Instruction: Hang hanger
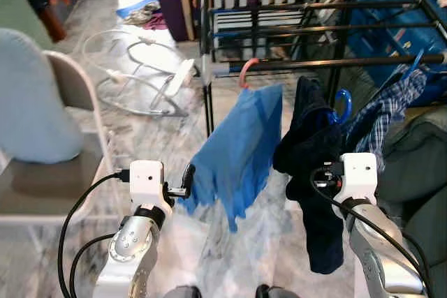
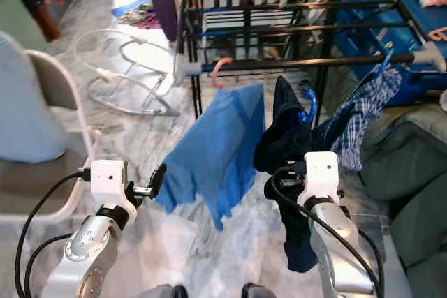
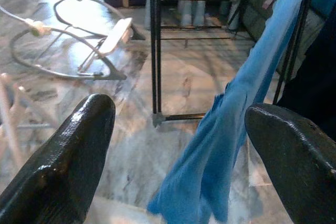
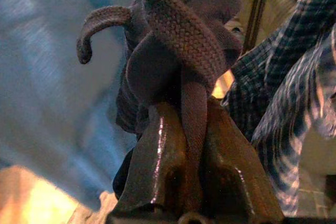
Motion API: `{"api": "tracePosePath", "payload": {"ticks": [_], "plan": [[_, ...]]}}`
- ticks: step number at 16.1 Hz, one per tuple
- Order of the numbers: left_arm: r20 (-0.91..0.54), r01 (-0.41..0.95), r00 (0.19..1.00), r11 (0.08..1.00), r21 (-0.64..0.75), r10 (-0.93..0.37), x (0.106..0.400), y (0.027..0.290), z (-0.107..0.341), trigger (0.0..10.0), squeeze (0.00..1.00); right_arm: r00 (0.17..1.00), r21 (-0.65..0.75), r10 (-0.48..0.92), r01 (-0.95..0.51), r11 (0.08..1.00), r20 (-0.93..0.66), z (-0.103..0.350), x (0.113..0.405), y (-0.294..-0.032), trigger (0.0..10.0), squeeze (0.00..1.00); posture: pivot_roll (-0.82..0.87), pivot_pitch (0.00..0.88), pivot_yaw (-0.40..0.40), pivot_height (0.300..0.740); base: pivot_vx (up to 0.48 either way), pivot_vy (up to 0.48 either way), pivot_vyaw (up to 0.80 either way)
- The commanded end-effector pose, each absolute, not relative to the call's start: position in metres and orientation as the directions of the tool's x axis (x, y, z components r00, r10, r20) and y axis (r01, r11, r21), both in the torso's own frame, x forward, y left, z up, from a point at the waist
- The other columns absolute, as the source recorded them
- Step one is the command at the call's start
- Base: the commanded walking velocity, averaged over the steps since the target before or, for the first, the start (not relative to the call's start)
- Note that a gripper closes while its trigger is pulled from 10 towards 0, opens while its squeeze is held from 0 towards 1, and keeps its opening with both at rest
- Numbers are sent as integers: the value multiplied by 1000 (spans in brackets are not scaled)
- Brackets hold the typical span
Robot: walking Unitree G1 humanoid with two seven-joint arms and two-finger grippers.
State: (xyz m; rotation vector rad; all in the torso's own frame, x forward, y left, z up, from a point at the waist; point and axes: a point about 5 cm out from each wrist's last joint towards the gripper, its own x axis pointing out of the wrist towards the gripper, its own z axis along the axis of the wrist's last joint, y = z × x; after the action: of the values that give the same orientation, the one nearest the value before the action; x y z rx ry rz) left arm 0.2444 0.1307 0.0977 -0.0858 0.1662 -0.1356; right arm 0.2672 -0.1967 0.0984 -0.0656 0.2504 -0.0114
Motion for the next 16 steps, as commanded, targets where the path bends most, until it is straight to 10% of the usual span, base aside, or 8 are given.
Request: {"api": "tracePosePath", "payload": {"ticks": [1, 16], "plan": [[-181, 118, 974, 989, -94, -134, 243, 132, 95, 10000, 0, 980, -70, -4, -10, 997, -197, 112, 269, -194, 10000, 0, -112, 84, 56, 740, -409, 0, 0], [-188, 118, 973, 989, -88, -133, 245, 133, 94, 10000, 0, 979, -63, 9, -22, 998, -202, 113, 274, -190, 10000, 0, -109, 92, 50, 740, -111, 0, 0]]}}
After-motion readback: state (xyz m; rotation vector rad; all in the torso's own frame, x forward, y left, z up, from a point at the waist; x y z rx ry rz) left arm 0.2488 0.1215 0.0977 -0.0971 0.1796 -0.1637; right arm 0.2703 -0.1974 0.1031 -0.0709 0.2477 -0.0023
